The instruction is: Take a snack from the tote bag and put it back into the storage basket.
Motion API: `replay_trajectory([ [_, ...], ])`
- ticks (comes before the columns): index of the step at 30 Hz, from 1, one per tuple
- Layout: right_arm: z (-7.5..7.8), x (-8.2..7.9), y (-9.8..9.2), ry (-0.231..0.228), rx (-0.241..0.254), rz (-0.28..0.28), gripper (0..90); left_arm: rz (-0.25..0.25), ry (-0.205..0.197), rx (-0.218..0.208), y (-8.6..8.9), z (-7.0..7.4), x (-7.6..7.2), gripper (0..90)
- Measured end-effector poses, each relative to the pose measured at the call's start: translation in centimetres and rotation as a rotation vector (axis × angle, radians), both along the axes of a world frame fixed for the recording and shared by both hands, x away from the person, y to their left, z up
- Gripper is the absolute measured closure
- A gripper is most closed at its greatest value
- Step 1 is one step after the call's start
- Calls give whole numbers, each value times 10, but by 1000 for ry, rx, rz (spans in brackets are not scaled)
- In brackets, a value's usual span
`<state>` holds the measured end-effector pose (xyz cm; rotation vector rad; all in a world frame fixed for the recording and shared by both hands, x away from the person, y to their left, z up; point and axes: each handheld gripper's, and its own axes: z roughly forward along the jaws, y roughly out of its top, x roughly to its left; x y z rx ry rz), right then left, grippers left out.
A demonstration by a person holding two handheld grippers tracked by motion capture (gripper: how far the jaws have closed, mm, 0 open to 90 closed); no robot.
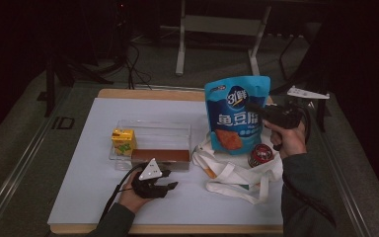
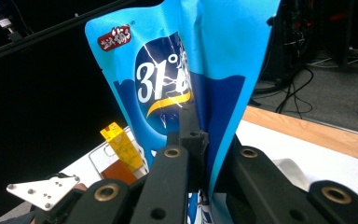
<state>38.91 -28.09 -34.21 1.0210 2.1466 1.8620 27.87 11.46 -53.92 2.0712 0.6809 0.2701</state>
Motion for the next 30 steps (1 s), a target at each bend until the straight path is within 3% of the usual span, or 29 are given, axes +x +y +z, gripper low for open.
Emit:
replay_trajectory([
  [13, 6, 3, 13, 1, 51, 25, 881, 0, 2, -6, 1, 0, 0, 481],
  [30, 20, 11, 48, 3, 115, 79, 882, -3, 15, -19, 2, 0, 2, 481],
])
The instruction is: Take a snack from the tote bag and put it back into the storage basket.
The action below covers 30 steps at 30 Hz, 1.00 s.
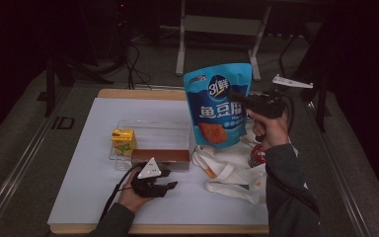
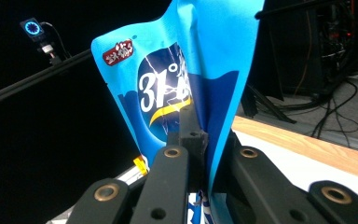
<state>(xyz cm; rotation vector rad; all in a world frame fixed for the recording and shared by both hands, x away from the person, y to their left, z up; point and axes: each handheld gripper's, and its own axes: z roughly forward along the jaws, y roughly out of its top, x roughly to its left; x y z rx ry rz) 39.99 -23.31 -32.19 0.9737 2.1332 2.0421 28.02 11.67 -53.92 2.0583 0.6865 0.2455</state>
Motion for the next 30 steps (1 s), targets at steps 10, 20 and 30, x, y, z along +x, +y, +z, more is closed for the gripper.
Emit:
replay_trajectory([
  [10, 7, 7, 21, 3, 25, 24, 882, -2, -5, 3, 0, 0, 0, 483],
  [20, 6, 18, 49, 26, 20, 39, 881, -5, -7, 5, -1, 0, -1, 491],
  [30, -2, 31, 91, 52, -10, 39, 880, -10, -10, 9, -1, 0, -1, 491],
])
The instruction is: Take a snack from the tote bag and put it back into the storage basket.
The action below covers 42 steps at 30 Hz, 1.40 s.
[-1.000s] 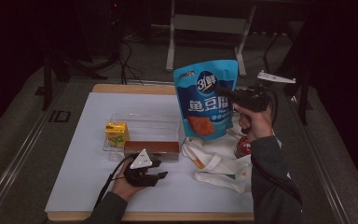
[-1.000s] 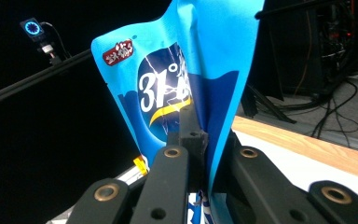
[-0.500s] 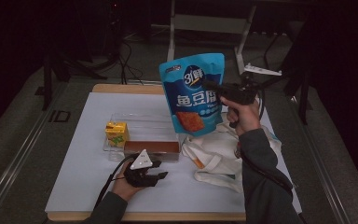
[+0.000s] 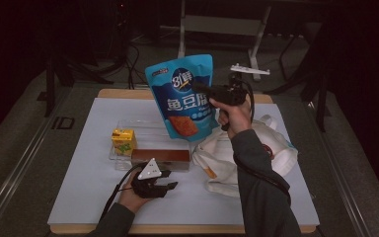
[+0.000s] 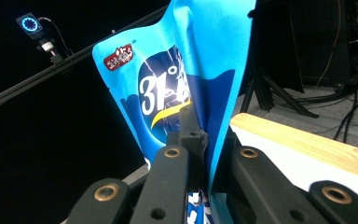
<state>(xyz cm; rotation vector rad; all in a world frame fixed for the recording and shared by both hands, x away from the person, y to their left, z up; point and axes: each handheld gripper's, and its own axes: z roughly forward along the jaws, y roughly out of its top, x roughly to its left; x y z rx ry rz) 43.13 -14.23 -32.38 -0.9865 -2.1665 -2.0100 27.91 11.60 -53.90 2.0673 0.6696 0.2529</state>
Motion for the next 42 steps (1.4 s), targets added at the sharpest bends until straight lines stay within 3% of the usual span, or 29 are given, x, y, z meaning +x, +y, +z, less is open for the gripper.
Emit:
replay_trajectory([
  [4, -3, 4, 14, 2, -24, 12, 880, -1, 0, 0, 0, 0, 0, 491],
  [9, -9, 6, 29, 10, -4, 20, 880, -2, -1, 0, 0, 0, 0, 491],
  [18, -27, 13, 54, 38, -14, 23, 879, -5, -3, 5, 0, 0, 0, 491],
  [24, -35, 15, 69, 33, -74, 16, 878, -4, -4, -1, 0, 0, 0, 491],
  [32, -45, 17, 88, 43, -88, 22, 876, -1, -10, -3, 0, 0, -1, 491],
  [42, -63, 24, 95, 82, -77, 1, 869, -6, -19, -1, 0, 0, -2, 491],
])
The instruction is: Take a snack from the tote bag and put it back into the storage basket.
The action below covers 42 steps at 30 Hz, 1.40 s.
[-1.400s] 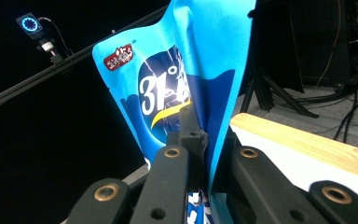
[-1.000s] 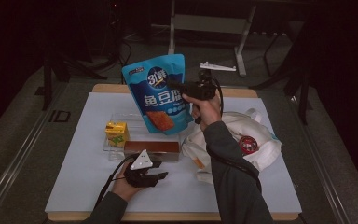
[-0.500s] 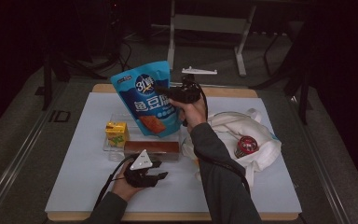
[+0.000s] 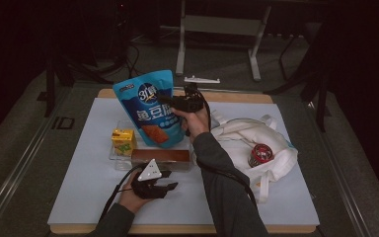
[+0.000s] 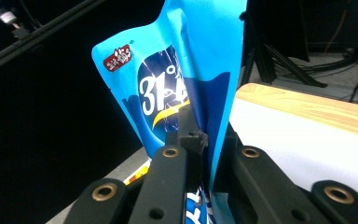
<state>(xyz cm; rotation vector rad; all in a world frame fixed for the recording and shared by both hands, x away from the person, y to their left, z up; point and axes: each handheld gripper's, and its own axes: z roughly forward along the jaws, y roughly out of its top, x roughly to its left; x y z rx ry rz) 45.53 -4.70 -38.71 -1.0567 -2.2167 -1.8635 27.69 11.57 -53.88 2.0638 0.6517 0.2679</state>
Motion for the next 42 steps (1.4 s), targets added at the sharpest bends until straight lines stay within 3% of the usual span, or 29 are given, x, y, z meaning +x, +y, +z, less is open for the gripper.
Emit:
replay_trajectory([
  [8, -12, 4, -12, 18, 1, -55, 866, 1, -8, 4, 0, 0, -1, 491],
  [12, -18, 5, -16, 19, -26, -58, 861, 3, -13, 6, -1, 0, -1, 491],
  [14, -21, 4, -18, 23, -10, -55, 857, 4, -13, 6, -1, 0, -1, 491],
  [18, -22, -1, -24, 9, -17, -50, 851, 5, -14, 10, -1, 0, -1, 491],
  [24, -20, -12, -23, -55, -75, -54, 868, 7, -17, 15, -1, 0, -2, 491],
  [32, -24, -20, -25, -83, -68, -108, 877, 7, -16, 15, -1, 0, -2, 491],
  [36, -26, -24, -24, -76, -44, -110, 879, 7, -17, 17, -2, 0, -2, 491],
  [42, -31, -30, -17, -89, -58, -89, 879, 8, -20, 17, -2, 0, -2, 491],
])
